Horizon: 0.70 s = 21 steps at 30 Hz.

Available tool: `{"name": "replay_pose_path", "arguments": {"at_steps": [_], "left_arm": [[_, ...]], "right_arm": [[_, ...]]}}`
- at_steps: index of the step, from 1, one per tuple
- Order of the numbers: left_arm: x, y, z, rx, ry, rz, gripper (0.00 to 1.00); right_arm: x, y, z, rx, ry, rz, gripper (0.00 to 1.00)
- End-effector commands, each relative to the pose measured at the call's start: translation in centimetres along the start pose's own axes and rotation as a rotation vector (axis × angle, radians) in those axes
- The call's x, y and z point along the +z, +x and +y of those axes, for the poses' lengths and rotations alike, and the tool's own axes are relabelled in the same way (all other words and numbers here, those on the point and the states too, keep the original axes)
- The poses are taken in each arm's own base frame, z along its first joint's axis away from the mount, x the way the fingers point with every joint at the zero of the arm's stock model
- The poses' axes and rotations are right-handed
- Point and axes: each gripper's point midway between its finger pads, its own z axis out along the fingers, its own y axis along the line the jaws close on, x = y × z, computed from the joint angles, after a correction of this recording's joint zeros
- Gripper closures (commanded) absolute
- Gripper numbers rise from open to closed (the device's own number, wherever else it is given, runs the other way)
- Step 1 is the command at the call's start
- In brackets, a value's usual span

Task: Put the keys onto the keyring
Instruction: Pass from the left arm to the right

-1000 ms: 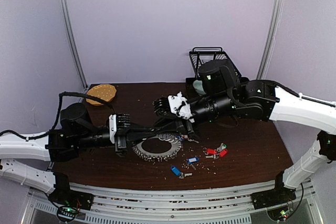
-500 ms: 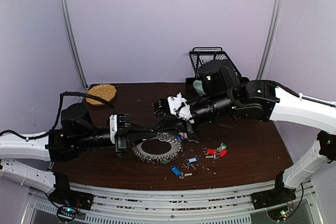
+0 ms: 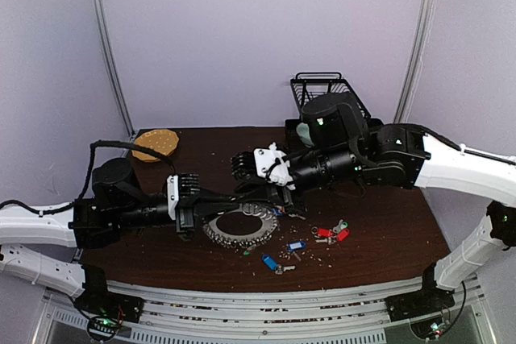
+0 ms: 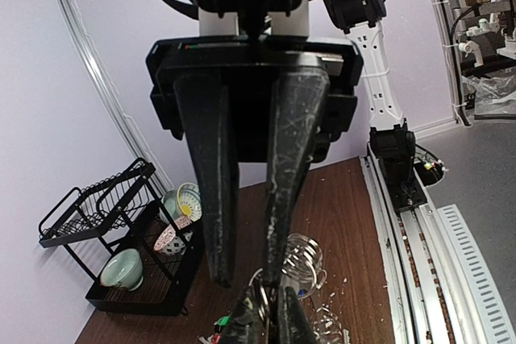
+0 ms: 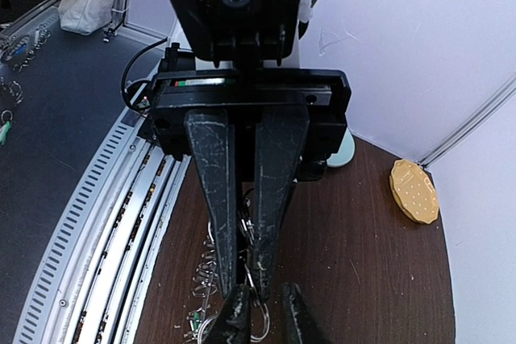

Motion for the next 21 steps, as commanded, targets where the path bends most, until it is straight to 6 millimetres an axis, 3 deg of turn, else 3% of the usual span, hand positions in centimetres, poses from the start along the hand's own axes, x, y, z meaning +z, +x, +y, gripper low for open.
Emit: {"name": "replay_pose_path", "arguments": {"at_steps": [1,12,21], "left_arm": [[-0.4,-4.0,1.1,0.037,-0.032,-0.114,1.00],[-0.6,-3.9,1.2,0.038,-0.037,-0.111,1.00],[-0.8,-3.1,2.2,0.011,-0.109,-0.078,0.98]], "right_arm": [[0.6,-0.5,-1.1,-0.011,0.057,0.011,0.84],[1.5,0.2,-0.2,-0.050,0.032,0.081,1.00],[0.6,-0.5,-0.9,-0.043,0.078,0.060,1.00]]}}
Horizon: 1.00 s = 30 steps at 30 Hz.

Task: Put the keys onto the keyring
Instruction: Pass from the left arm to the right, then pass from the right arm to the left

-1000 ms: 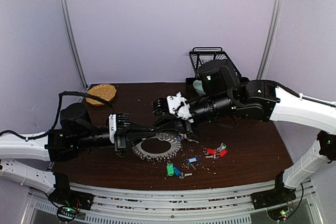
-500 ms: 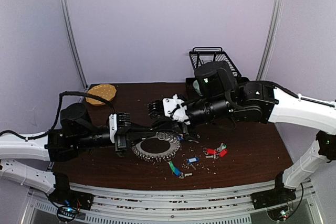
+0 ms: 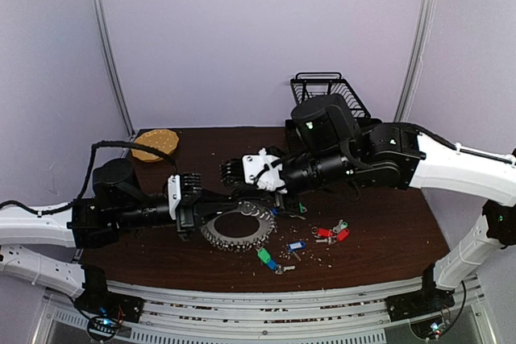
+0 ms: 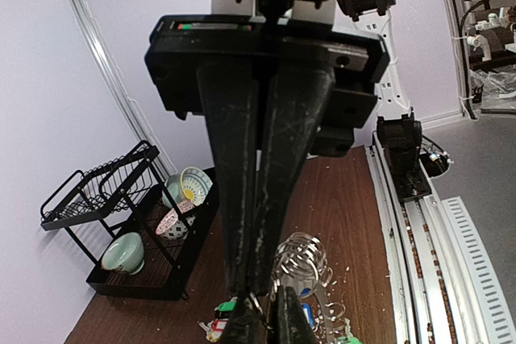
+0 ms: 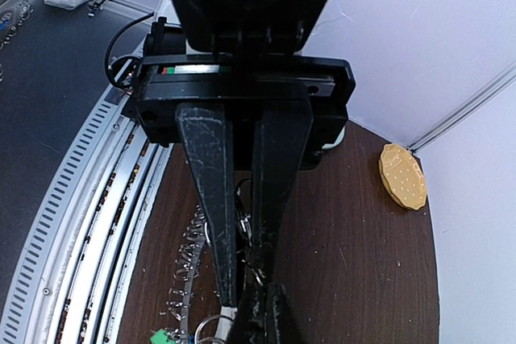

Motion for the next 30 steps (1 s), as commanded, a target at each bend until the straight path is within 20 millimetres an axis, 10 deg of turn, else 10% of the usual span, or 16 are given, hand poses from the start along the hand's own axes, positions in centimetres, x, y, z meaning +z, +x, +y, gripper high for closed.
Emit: {"name": "replay_pose_path", "arguments": {"at_steps": [1,18,30], "left_arm": [[-0.8,-3.8,2.1,0.019,-0.100,-0.113,0.94],[-2.1,-3.0,3.5,-0.026,-0.192,-0.052,0.45],[-0.8,-0.4,4.2,-0.037,-0.194,0.153,0.65]], "right_arm": [[-0.5,-0.9,-1.0,0.005,0.052,-0.024,1.00],[-1.1,-0.3,-2.5,0.060,0.154,-0.002,1.00],[-0.9,0.1,-3.3,0.087,0.202,0.009,1.00]]}}
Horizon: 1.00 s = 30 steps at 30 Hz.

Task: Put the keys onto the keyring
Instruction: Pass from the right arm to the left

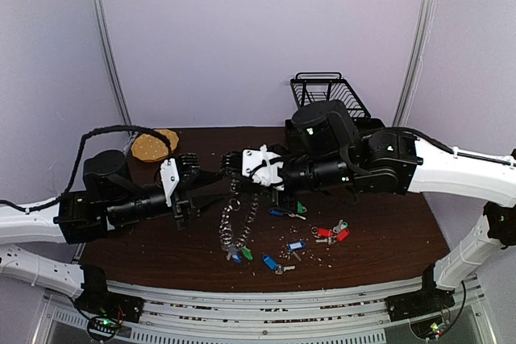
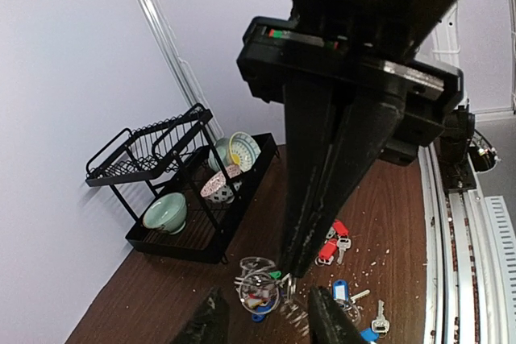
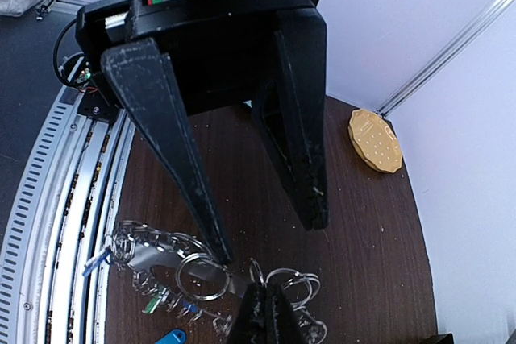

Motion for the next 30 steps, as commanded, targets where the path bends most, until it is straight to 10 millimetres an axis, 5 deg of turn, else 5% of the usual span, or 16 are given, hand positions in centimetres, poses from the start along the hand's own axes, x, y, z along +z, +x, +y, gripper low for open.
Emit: {"name": "replay_pose_path", "arguments": {"at_steps": [1,9,21,30], "left_arm": [[0.9,-0.5,0.4,0.016,0.005,0.041,0.68],[0.9,-0.2,0.2,0.033,0.009,0.035,0.83],[1.3,0.2,0.3,0.020,-0.001,0.043,0.73],[1.8,0.4,0.5,0.014,-0.018,0.047,0.80]], "right_arm": [[-1.0,-1.8,-1.4,0.014,0.060,-0.057,1.00],[-1.1,-1.9,-1.5,0.017,0.069,-0.060,1.00],[-0.9,-2.1,-2.0,0.022,0.088,-0.060,1.00],[-0.8,-2.4,-2.2,0.024,0.092,-0.074,1.00]]}}
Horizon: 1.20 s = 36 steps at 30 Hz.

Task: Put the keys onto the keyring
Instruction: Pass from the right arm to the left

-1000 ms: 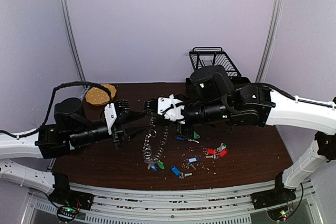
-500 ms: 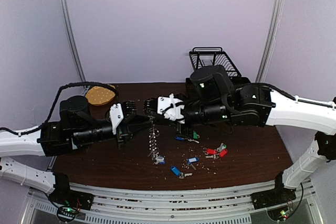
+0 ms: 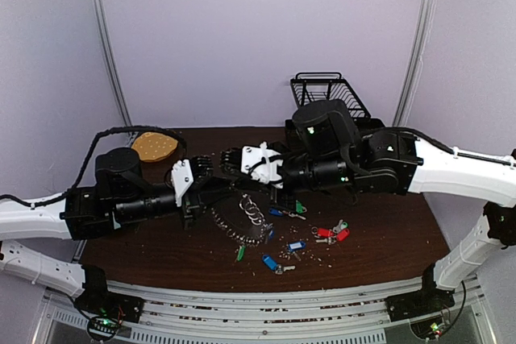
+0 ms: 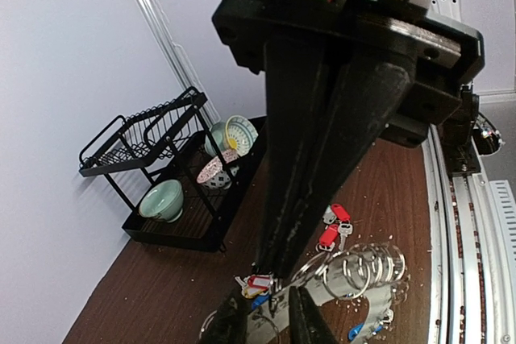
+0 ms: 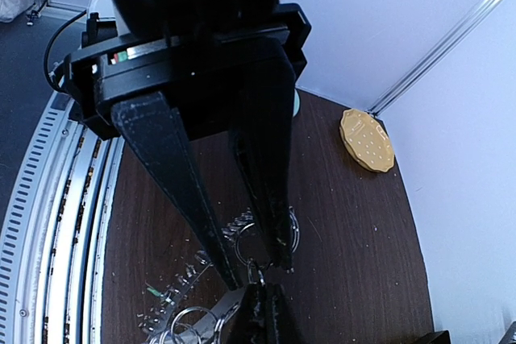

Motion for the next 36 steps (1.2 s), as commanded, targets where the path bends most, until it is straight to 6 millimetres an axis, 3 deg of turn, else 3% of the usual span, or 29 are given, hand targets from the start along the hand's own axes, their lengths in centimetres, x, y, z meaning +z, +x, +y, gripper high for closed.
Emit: {"name": "replay_pose_path", "arguments": {"at_steps": [1,4,8,15,17,19,22,24,30,36], "left_arm": [[0.3,-0.9,0.8,-0.006,-0.037,-0.029,0.80],[0.4,-0.8,0.9,-0.002,-0.041,-0.025,0.82],[0.4,-0.8,1.0,-0.002,-0.052,-0.028,1.00],[-0.7,-1.4,1.6,0.025,-0.087,-0.070,1.00],[-1.2,-1.4,1.1,0.078,-0.075,-0.089,1.00],[-1.8,-1.5,0.5,0.172,-0.053,-0.112,1.00],[-2.9,-1.9,-1.4,0.345,0.021,-0.166,1.00],[-3.5,-2.2,-2.4,0.447,0.052,-0.189,1.00],[-4.0,-2.6,-3.8,0.638,0.127,-0.188,1.00],[-4.4,-3.5,-4.8,0.720,0.163,-0.203,1.00]], "right_arm": [[-0.8,-2.3,-1.5,0.012,0.058,-0.074,1.00],[-0.8,-2.4,-1.5,0.007,0.056,-0.077,1.00],[-0.8,-2.5,-1.5,0.007,0.057,-0.079,1.00],[-1.1,-2.1,-1.3,0.016,0.053,-0.076,0.99],[-1.8,-1.8,-2.0,0.045,0.077,-0.089,0.84],[-3.6,-2.0,-2.3,0.065,0.062,-0.163,0.78],[-6.1,-2.6,0.1,0.059,-0.093,-0.345,0.72],[-6.4,-1.7,1.4,0.056,-0.123,-0.381,0.69],[-5.8,-0.1,2.0,0.119,-0.120,-0.361,0.65],[-4.6,2.9,1.0,0.328,-0.041,-0.259,0.63]]}}
